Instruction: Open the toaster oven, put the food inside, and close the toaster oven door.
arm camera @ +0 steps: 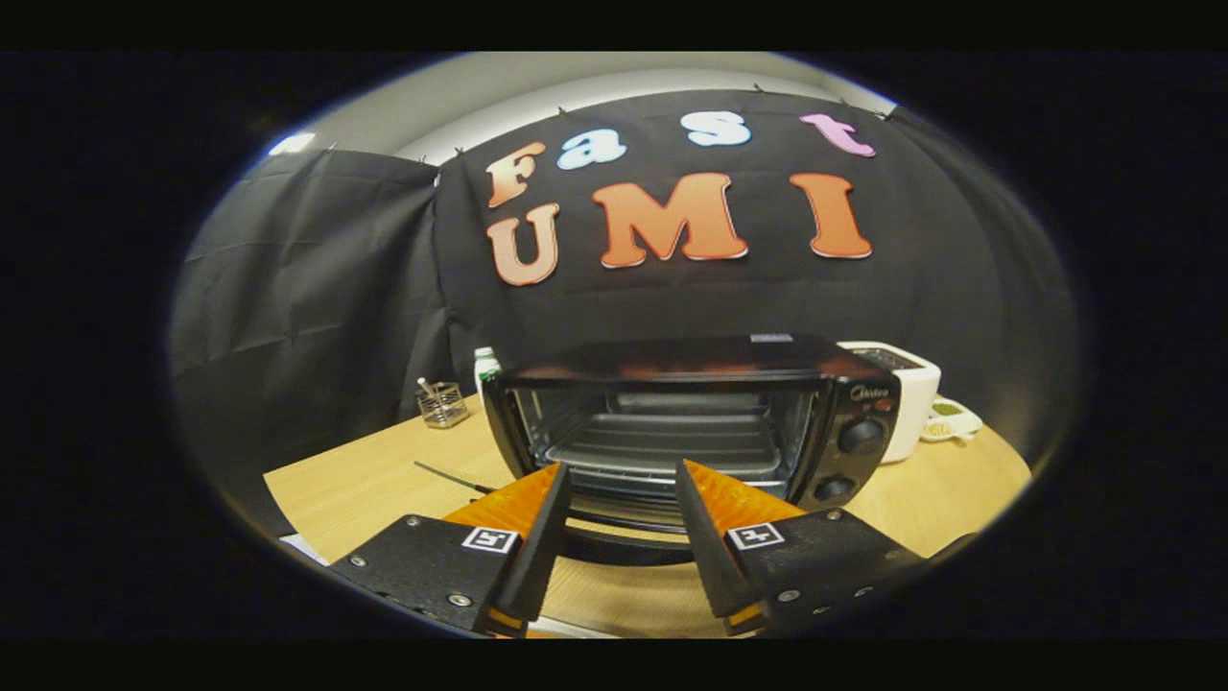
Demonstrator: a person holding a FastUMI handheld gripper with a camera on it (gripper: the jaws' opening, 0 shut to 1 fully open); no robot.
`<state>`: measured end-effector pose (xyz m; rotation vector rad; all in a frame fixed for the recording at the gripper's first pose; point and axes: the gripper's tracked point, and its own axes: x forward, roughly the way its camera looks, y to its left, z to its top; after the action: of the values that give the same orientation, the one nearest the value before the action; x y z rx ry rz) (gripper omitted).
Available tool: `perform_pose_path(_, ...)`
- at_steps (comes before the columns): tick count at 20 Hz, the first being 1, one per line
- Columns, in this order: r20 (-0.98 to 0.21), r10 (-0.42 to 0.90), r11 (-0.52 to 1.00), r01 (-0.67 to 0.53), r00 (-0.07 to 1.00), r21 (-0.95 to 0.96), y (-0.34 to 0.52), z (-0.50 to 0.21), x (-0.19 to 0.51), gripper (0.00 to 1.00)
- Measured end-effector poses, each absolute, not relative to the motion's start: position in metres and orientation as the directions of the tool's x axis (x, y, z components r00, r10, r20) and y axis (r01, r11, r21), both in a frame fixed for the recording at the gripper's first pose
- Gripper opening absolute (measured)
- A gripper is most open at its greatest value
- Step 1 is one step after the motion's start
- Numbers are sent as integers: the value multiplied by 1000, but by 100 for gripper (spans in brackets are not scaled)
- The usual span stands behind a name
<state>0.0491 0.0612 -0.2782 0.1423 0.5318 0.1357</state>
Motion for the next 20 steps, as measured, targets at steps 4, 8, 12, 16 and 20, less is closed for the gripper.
perform_pose_path(4, -531, 169, 980, -87, 830, 177, 60, -300, 32, 65)
perform_pose_path(8, -568, 180, 978, -86, 803, 190, 60, -321, 20, 65)
perform_pose_path(12, -602, 189, 976, -79, 776, 205, 57, -335, 4, 60)
perform_pose_path(16, -596, 190, 976, -84, 781, 201, 57, -338, 1, 60)
perform_pose_path(20, -638, 187, 978, -84, 747, 188, 55, -356, -8, 60)
